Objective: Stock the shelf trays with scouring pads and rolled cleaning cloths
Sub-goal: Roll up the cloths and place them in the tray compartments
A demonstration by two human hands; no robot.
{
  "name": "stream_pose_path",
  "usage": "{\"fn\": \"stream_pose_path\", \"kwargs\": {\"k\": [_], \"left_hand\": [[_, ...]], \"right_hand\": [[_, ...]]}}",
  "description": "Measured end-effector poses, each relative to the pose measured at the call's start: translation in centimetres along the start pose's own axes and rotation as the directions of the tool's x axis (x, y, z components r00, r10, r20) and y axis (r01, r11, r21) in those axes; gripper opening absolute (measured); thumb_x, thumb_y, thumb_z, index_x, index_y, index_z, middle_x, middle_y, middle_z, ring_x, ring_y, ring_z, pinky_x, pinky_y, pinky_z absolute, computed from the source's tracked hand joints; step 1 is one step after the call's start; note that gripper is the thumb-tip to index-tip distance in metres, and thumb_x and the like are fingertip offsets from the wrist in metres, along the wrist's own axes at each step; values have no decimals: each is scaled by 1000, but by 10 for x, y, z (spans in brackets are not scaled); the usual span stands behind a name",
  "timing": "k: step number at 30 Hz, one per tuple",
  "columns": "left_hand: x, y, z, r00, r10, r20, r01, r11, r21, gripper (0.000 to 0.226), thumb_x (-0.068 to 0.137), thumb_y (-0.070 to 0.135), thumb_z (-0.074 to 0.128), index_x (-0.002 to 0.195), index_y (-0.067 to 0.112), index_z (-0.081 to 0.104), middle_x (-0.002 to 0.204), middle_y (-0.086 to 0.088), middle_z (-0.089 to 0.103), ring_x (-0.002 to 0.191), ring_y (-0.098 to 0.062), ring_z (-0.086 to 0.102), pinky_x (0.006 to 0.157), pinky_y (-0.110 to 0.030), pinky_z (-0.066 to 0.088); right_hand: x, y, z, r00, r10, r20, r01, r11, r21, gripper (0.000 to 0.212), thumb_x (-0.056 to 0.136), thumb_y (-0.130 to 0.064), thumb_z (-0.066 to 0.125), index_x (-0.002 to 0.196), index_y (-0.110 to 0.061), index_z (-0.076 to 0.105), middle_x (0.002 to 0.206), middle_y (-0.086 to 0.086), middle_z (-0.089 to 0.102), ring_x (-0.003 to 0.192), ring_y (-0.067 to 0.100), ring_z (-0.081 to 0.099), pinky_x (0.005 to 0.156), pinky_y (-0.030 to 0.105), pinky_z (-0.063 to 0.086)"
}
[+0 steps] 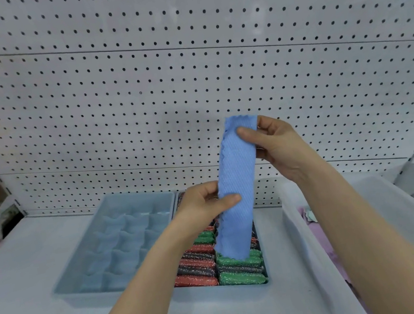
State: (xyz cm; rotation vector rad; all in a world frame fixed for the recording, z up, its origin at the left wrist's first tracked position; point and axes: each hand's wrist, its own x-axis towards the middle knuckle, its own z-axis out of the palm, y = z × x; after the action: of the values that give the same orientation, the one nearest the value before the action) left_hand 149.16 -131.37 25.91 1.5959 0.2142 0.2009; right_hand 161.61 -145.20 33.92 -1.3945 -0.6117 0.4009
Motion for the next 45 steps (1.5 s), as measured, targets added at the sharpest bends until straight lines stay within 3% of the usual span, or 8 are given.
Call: {"fn": "stream_pose_path", "kwargs": {"k": [7,12,15,23,28,30,37,45], "left_hand": [[-4,-18,4,979,-191,-74,192,981,20,21,83,23,75,101,11,73,100,-2,75,93,-22,71,83,-42,58],[3,-4,3,950,-300,-90,282,945,-166,17,95,25,60,88,10,65,84,-6,71,62,-14,66,56,-24,53],[5,8,-5,945,-293,-148,263,945,-192,20,100,22,49,89,13,63,80,-4,68,66,-16,63,55,-25,53],[8,18,-20,980,10,-200,-13,1000,-15,12,99,20,54,91,12,57,79,-7,71,66,-20,63,62,-27,51],[4,32,-22,964,204,-171,-161,958,237,15,99,15,50,87,22,56,62,6,61,60,-15,46,61,-29,32],[0,42,-20,952,267,-149,-214,931,296,14,98,14,51,88,22,56,63,10,64,57,-11,48,60,-29,38],[-11,61,-21,855,503,-127,-355,745,564,10,93,19,61,88,28,60,80,18,70,69,5,62,64,-13,44],[-13,63,-33,821,555,-135,-390,718,577,24,94,11,57,92,35,59,75,25,69,66,-9,64,66,-34,55]], "right_hand": [[2,14,-2,990,53,-132,-63,996,-70,24,89,-11,69,108,-1,60,91,9,74,81,19,71,72,30,57],[-34,9,11,988,-106,109,123,978,-168,16,86,1,68,87,-11,57,77,2,72,73,19,67,71,28,54],[-55,20,18,949,-66,309,156,949,-275,17,83,5,70,84,-5,57,92,15,75,95,26,72,86,36,57],[-66,29,1,892,-36,450,248,872,-421,31,75,24,46,82,-4,57,110,4,73,121,10,59,99,26,48],[-47,28,-8,991,-123,52,133,940,-314,31,86,15,50,101,-9,64,106,1,72,107,15,65,97,39,50],[-41,29,-7,992,-78,95,107,929,-355,26,93,-4,58,112,-20,64,112,-4,70,109,13,62,101,37,48],[-32,22,4,963,-143,227,200,947,-252,29,85,9,63,103,-13,68,103,1,70,97,14,64,85,25,51],[-24,11,14,979,-172,114,191,963,-190,18,92,-1,60,96,-13,73,79,-2,73,72,12,63,66,24,52]]}}
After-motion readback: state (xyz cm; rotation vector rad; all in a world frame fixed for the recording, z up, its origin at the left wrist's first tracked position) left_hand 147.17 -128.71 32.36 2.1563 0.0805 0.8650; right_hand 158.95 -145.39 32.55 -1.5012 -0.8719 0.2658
